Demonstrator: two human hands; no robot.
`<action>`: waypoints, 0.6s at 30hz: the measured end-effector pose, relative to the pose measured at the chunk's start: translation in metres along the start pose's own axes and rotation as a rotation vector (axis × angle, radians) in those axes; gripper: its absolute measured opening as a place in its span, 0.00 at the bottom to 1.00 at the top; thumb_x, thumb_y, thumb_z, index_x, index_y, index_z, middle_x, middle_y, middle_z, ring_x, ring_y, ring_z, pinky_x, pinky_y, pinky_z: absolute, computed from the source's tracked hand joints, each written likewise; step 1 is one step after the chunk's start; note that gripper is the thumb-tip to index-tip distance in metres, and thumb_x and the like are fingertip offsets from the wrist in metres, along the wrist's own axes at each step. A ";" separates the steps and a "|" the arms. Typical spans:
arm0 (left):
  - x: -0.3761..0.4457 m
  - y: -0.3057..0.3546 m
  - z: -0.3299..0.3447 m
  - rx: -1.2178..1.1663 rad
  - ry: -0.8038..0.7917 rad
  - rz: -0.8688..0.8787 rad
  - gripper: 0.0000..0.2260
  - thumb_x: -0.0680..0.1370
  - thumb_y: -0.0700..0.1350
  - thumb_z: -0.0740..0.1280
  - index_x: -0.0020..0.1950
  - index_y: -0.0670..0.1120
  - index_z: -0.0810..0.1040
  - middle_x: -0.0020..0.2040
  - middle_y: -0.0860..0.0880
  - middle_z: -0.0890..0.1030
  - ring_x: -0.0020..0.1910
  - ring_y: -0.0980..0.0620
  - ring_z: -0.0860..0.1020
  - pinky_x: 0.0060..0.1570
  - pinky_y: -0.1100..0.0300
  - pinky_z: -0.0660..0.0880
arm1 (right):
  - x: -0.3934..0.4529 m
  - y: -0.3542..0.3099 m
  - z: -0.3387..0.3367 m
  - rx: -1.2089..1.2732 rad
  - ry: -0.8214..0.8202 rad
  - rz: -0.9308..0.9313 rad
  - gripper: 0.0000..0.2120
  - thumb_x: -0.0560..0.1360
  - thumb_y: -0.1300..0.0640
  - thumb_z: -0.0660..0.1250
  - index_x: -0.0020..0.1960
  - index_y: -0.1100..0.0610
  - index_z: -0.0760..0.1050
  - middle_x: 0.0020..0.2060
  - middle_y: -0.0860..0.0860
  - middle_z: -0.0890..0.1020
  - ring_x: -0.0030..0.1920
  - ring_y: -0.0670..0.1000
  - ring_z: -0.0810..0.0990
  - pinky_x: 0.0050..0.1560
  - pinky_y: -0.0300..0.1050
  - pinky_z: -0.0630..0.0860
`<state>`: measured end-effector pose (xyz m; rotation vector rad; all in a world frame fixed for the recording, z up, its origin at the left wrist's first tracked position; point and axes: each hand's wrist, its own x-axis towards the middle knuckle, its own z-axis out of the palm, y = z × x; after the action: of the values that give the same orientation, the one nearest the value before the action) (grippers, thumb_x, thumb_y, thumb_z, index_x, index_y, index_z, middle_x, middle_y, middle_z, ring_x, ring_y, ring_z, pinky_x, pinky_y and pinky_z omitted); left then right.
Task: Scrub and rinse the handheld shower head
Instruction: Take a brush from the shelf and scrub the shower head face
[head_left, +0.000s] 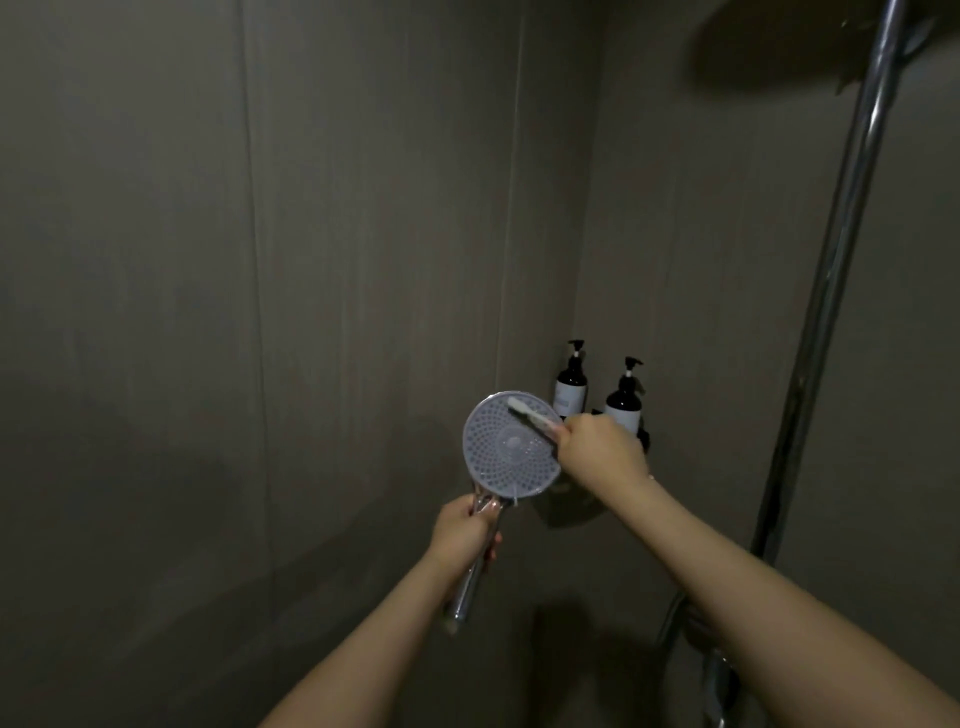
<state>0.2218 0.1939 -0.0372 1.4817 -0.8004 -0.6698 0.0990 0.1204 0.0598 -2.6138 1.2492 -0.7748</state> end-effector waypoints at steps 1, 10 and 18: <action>-0.001 0.003 -0.001 0.007 0.006 0.011 0.12 0.77 0.43 0.63 0.33 0.46 0.70 0.27 0.46 0.74 0.21 0.53 0.70 0.23 0.65 0.67 | -0.001 -0.001 0.003 0.055 -0.038 0.003 0.15 0.79 0.50 0.54 0.42 0.55 0.74 0.32 0.50 0.74 0.32 0.51 0.75 0.26 0.41 0.69; -0.006 0.019 0.006 -0.018 0.020 0.046 0.13 0.77 0.42 0.61 0.32 0.46 0.69 0.26 0.45 0.72 0.21 0.52 0.68 0.23 0.65 0.66 | -0.014 0.005 0.000 0.109 0.014 0.014 0.17 0.80 0.49 0.52 0.48 0.57 0.76 0.34 0.51 0.75 0.32 0.51 0.74 0.29 0.43 0.69; -0.005 0.020 0.004 -0.015 0.015 0.045 0.12 0.77 0.43 0.62 0.34 0.46 0.69 0.27 0.44 0.73 0.23 0.50 0.69 0.24 0.64 0.67 | -0.015 0.008 -0.009 0.134 0.008 0.054 0.16 0.80 0.52 0.53 0.50 0.58 0.76 0.36 0.53 0.77 0.34 0.54 0.76 0.29 0.42 0.70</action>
<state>0.2139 0.1961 -0.0181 1.4497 -0.8135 -0.6284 0.0815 0.1274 0.0592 -2.4634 1.2197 -0.8302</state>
